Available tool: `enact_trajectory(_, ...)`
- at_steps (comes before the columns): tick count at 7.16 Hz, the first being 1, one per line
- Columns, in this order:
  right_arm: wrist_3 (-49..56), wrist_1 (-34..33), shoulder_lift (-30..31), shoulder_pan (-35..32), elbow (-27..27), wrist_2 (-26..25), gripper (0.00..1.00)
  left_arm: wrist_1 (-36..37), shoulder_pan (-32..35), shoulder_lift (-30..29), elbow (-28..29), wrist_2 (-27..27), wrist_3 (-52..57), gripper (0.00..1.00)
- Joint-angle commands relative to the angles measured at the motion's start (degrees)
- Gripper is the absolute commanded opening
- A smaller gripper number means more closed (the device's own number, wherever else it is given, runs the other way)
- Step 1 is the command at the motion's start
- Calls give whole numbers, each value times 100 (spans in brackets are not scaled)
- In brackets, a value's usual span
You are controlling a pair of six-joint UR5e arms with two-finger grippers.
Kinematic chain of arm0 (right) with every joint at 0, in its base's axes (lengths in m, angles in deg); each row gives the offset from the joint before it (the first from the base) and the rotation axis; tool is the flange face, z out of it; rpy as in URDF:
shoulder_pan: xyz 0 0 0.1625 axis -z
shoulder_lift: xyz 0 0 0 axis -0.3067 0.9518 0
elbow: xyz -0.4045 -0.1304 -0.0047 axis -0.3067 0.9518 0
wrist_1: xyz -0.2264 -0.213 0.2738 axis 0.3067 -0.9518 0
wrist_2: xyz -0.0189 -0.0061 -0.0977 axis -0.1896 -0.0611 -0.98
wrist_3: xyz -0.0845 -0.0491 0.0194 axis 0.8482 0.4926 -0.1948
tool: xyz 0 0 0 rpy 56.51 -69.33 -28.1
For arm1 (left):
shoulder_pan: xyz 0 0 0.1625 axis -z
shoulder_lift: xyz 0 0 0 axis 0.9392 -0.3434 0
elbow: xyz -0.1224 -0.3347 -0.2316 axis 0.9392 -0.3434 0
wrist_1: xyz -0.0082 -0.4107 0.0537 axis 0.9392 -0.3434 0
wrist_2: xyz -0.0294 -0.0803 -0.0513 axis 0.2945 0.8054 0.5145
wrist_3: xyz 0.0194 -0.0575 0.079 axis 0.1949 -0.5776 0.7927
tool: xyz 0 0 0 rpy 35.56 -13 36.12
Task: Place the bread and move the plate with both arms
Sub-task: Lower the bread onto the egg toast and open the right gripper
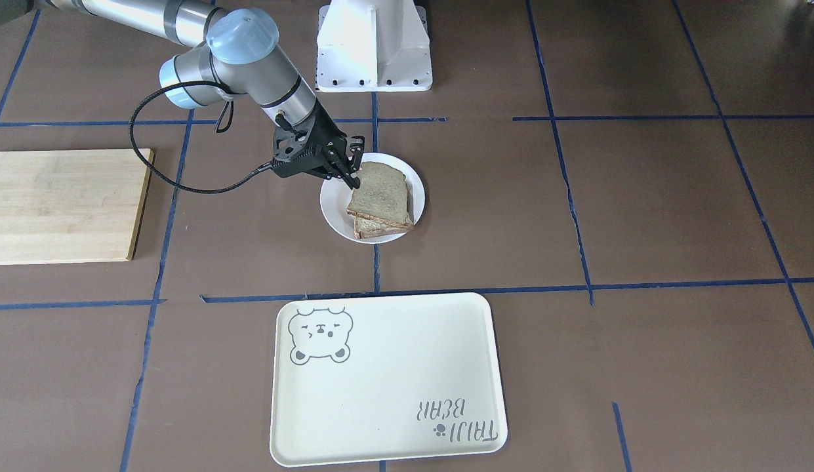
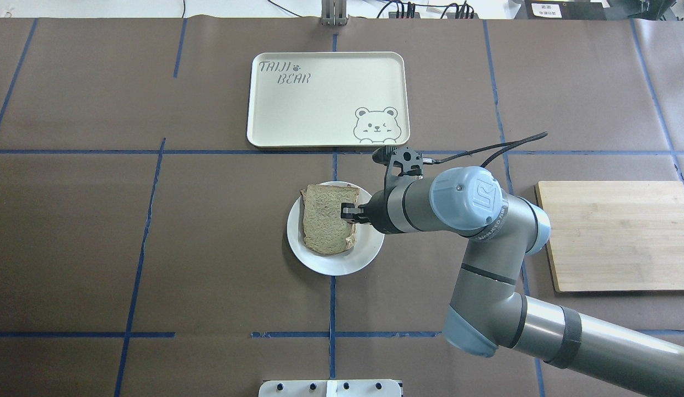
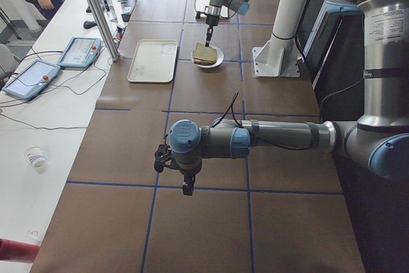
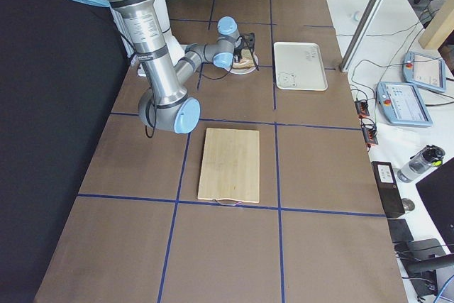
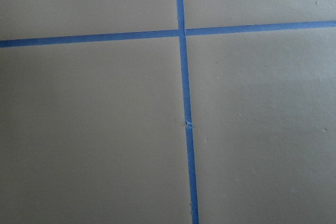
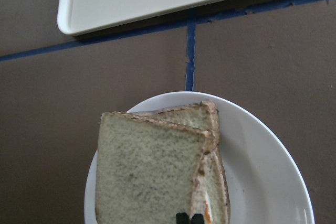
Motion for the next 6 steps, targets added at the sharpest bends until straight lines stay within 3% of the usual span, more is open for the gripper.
enact_trajectory(1,10,-3,19,53,178,-61,15,0,-9,-27,-20,0,-21,100)
enact_trajectory(2,-16,-12,10,1,187,-61,83,9,0,-28,-90,9,-30,100)
enact_trajectory(3,-34,-12,1,-69,143,-43,100,26,0,-19,-177,9,-39,100)
enact_trajectory(5,-17,-544,-25,-289,-40,27,100,18,-17,-36,-213,9,-48,100)
enact_trajectory(6,36,-1174,-103,-551,-233,375,100,0,-61,-62,-213,17,-187,100)
